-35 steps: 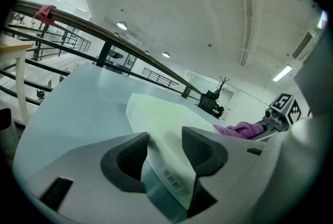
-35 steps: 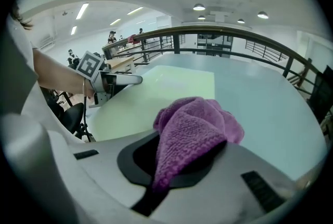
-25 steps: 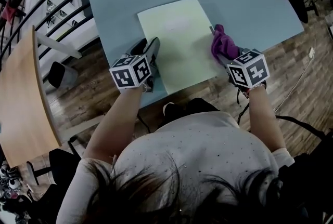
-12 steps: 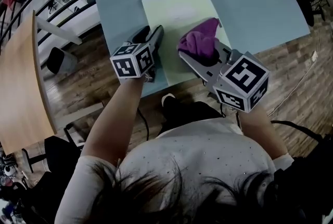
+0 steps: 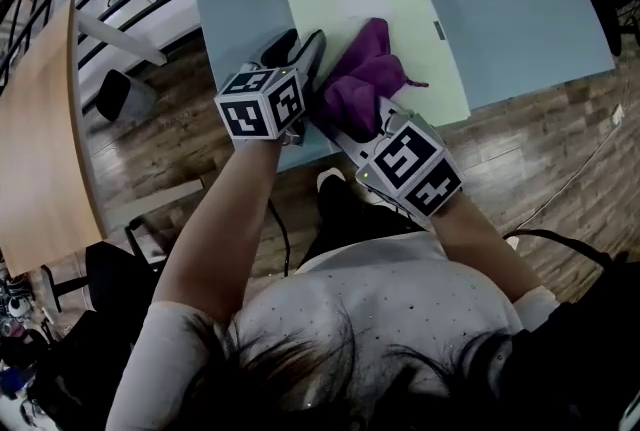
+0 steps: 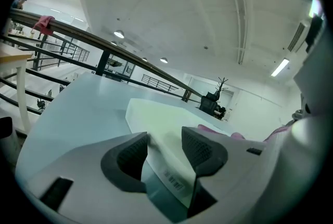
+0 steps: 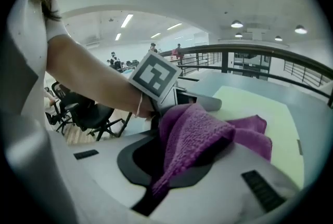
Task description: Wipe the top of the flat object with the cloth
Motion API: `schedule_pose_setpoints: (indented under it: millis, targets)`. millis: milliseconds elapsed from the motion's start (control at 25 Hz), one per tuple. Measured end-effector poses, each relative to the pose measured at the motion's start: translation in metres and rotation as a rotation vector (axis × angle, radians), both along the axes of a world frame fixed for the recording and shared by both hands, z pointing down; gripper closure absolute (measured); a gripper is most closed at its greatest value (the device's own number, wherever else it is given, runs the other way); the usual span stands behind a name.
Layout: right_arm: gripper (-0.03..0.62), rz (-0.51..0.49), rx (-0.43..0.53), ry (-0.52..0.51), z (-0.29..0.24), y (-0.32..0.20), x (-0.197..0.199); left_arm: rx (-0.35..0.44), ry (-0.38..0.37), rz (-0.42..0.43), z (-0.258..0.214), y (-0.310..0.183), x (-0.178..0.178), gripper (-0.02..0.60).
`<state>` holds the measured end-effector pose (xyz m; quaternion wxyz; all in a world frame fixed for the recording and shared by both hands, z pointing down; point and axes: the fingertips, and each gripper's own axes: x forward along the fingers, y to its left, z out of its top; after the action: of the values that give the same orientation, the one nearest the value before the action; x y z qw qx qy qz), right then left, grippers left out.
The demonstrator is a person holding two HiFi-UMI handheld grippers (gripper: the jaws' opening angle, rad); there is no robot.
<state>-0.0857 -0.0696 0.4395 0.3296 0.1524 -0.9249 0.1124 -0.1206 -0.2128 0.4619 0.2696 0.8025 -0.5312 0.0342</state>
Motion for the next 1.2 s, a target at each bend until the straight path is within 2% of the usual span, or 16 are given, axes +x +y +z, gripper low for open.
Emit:
schedule_pose_setpoints:
  millis: [200,320,560,880,1200]
  targets:
    - [0.586,0.012,0.028,0.038,0.005,0.002,0.017,0.018,-0.019,-0.003,0.000,0.003,0.001,0.376]
    - [0.586,0.038,0.030,0.052,0.007,-0.003,0.040,0.027,-0.032,-0.004,0.000,0.003,0.001,0.374]
    - [0.586,0.128,0.056,0.073,0.014,-0.019,0.101,0.067,-0.064,-0.021,0.003,0.005,-0.001,0.376]
    - [0.586,0.252,0.115,0.080,0.016,-0.037,0.156,0.116,-0.089,-0.020,0.005,0.004,-0.003,0.376]
    - [0.586,0.383,0.107,0.074,0.015,-0.060,0.201,0.110,-0.080,-0.030,0.007,-0.009,-0.006,0.376]
